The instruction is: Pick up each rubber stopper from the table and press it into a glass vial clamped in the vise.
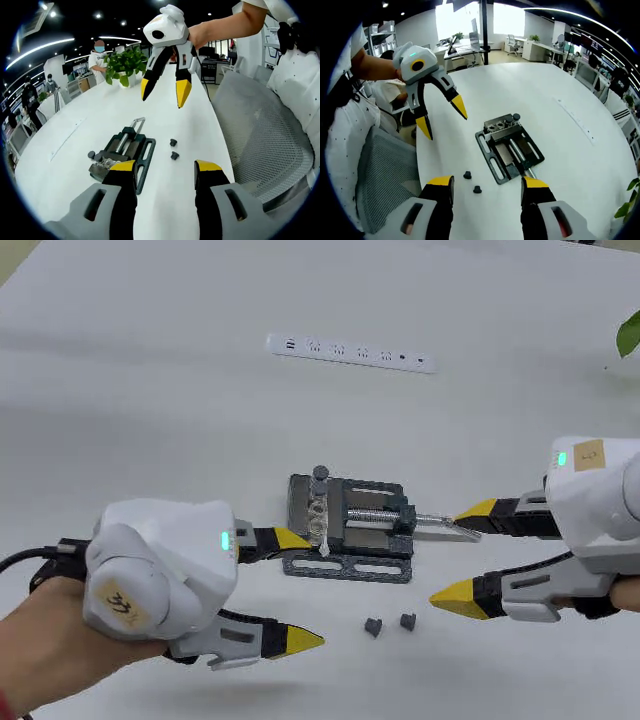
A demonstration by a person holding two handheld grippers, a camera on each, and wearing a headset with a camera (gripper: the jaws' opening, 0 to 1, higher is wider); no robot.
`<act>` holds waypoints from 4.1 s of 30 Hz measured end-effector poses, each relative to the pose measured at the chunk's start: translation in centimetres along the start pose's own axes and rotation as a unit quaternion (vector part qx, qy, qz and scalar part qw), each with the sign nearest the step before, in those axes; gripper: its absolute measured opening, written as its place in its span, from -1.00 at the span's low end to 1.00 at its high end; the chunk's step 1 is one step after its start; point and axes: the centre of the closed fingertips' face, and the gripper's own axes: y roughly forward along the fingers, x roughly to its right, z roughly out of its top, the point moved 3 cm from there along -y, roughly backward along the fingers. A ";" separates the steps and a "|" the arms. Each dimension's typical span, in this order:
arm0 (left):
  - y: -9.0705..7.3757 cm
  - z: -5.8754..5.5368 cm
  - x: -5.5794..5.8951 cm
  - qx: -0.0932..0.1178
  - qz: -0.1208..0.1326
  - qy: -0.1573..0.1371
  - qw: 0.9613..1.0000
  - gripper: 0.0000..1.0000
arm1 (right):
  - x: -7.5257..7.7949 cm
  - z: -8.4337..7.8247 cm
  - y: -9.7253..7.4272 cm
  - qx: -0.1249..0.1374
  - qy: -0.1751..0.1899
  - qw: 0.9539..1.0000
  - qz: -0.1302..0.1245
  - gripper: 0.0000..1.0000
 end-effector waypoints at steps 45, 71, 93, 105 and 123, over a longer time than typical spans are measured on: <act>9.8 -3.3 1.3 -0.118 -0.135 0.127 0.976 -0.80 | -1.7 -6.7 -2.6 0.052 0.078 0.995 -0.018 0.10; 10.2 -3.6 1.2 -0.125 -0.134 0.123 0.975 -0.91 | -1.5 -6.3 -2.6 0.058 0.078 0.995 -0.018 0.07; 6.1 2.8 1.0 -0.006 -0.061 -0.025 0.998 -0.92 | -2.2 -0.8 -3.0 0.099 0.008 0.995 0.011 0.00; 2.6 6.2 1.1 0.062 -0.043 -0.083 0.994 -0.92 | -4.3 4.2 -3.0 0.112 -0.056 0.988 0.094 -0.35; 0.3 7.9 2.0 0.091 -0.030 -0.090 0.991 -0.92 | -6.2 6.0 -2.3 0.074 -0.118 0.978 0.152 -0.75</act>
